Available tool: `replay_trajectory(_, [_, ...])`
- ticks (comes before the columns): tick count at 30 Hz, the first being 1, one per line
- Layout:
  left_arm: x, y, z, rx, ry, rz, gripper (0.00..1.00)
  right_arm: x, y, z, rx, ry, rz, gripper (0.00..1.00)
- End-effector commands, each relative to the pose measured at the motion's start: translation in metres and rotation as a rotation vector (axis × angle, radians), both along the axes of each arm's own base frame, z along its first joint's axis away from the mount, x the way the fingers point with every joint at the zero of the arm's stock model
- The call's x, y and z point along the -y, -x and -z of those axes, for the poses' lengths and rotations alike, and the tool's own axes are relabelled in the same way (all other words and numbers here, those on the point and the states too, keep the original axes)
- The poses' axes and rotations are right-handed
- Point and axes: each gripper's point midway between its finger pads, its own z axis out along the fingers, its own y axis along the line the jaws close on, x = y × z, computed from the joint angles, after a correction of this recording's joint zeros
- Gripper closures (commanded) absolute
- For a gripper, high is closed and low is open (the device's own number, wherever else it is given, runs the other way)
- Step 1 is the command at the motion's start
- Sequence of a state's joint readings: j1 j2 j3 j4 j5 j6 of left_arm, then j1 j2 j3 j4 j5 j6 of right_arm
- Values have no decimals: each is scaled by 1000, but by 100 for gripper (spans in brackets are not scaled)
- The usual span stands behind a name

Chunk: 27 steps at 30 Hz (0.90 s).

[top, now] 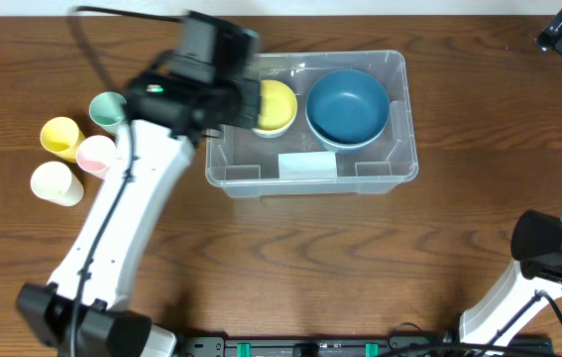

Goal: Pack container
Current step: 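Carry the blue cup into the front of the bin and release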

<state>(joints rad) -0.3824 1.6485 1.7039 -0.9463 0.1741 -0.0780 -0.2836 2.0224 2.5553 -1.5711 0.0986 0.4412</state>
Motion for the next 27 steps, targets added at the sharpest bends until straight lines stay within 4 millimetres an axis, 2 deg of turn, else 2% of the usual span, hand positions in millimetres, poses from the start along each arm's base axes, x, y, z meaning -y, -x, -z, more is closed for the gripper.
replay_trajectory(1, [25, 10, 31, -72, -45, 86, 94, 3, -2, 3, -2, -6, 18, 1])
replay_trajectory(5, [50, 16, 67, -153, -85, 145, 94, 3, -2, 3, -2, -6, 18, 1])
replay_trajectory(11, [69, 22, 120, -266, -144, 190, 94, 3, -2, 3, -2, -6, 18, 1])
replay_trajectory(17, [84, 28, 159, -332, -185, 225, 94, 3, -2, 3, -2, -6, 18, 1])
replay_trajectory(20, [91, 27, 172, -340, -191, 238, 94, 3, -2, 3, -2, -6, 18, 1])
replay_trajectory(25, [97, 21, 180, -325, -185, 242, 93, 3, -2, 3, -2, -6, 18, 1])
replay_trajectory(26, [98, 21, 180, -322, -183, 242, 87, 3, -2, 3, -2, -6, 18, 1])
replay_trajectory(27, [98, 20, 180, -319, -182, 242, 75, 3, -2, 3, -2, -6, 18, 1])
